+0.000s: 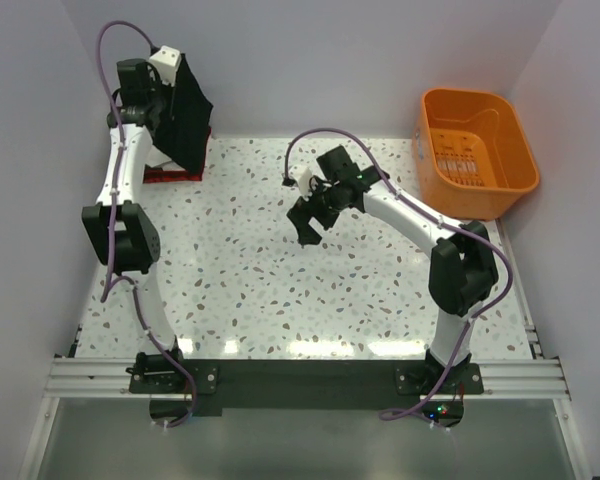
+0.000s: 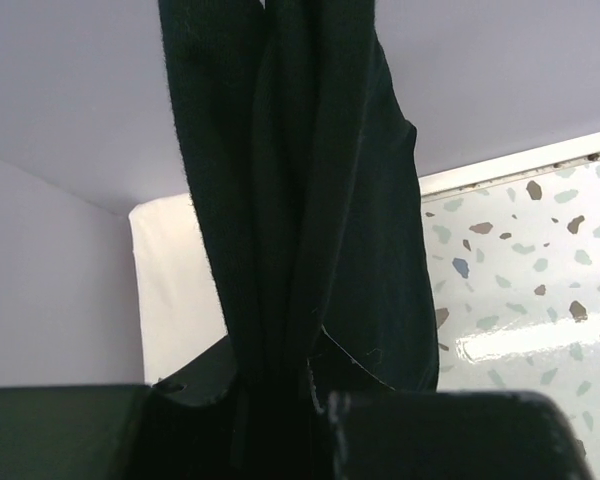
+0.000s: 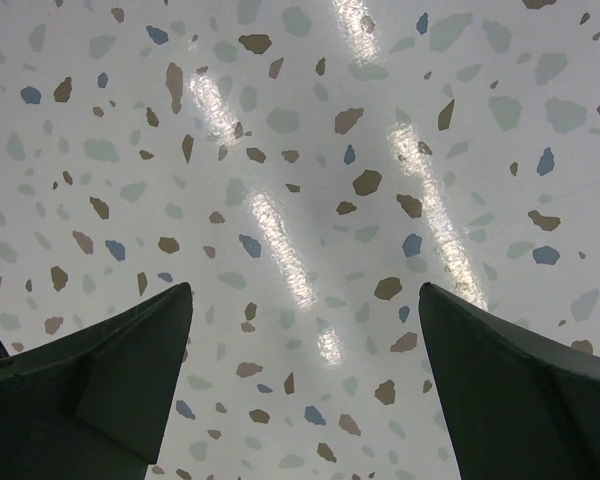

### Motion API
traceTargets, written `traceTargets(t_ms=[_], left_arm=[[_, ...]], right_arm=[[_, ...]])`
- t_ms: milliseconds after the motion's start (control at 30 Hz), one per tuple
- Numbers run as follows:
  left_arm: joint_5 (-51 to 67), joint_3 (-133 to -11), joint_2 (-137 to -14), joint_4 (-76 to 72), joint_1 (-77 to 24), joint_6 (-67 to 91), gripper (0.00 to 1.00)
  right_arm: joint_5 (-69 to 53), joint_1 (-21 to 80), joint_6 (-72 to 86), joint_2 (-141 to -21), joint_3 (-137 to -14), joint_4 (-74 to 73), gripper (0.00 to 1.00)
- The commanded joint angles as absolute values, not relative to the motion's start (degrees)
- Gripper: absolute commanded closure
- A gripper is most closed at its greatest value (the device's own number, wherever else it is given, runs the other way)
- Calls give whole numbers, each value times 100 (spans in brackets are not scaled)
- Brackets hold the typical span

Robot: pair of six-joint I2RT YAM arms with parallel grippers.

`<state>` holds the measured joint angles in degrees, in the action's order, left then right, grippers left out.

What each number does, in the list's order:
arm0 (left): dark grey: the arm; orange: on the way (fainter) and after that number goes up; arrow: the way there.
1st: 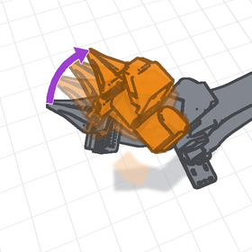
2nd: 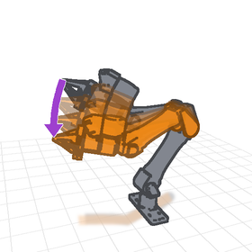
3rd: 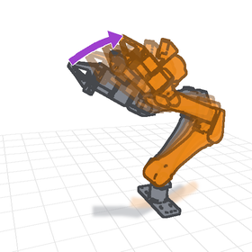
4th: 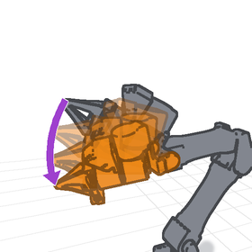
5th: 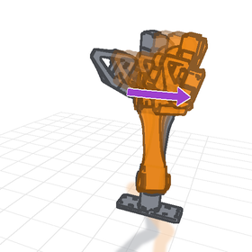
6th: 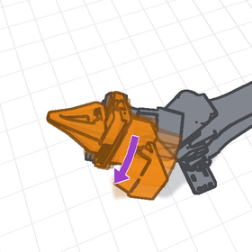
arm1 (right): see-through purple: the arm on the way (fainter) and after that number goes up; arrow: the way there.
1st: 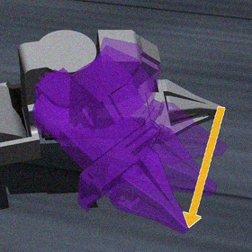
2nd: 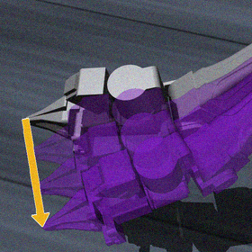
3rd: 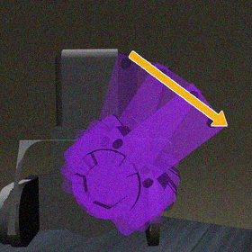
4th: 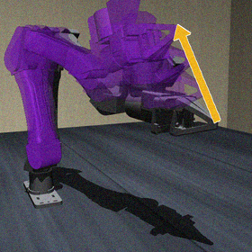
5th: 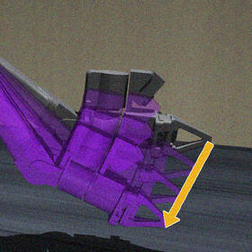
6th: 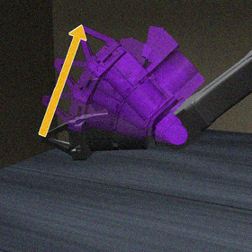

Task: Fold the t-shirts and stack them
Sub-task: Neatly place the folded tshirt to the corner

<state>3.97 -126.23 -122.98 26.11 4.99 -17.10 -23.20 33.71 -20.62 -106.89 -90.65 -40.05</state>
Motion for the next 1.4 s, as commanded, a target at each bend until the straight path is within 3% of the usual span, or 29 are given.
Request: traceTargets(t_ms=[0,900,933,967,1067,1167,1367], left_arm=[[308,-12920,-12313,1969,685,-1793,100],[-369,-12894,-13245,827,1169,-2856,100],[-456,-12815,-13280,791,1169,-2935,97],[-527,-12754,-13280,669,1178,-2970,75],[-931,-12595,-13298,422,1186,-3023,30],[-1107,-12726,-13263,439,1221,-3006,16],[-1090,-12718,-12798,650,1266,-2945,10]], right_arm=[[-2250,3366,-2153,-10758,-9369,-4104,1],[-2171,3366,-2171,-11417,-10204,-4517,1],[-2171,3366,-2180,-11443,-10230,-4544,1],[-2162,3366,-2188,-11461,-10257,-4553,1],[-2110,3366,-2188,-11461,-10274,-4562,1],[-2039,3358,-2188,-11435,-10292,-4570,1],[-1943,3235,-2118,-11347,-10397,-4588,1]])
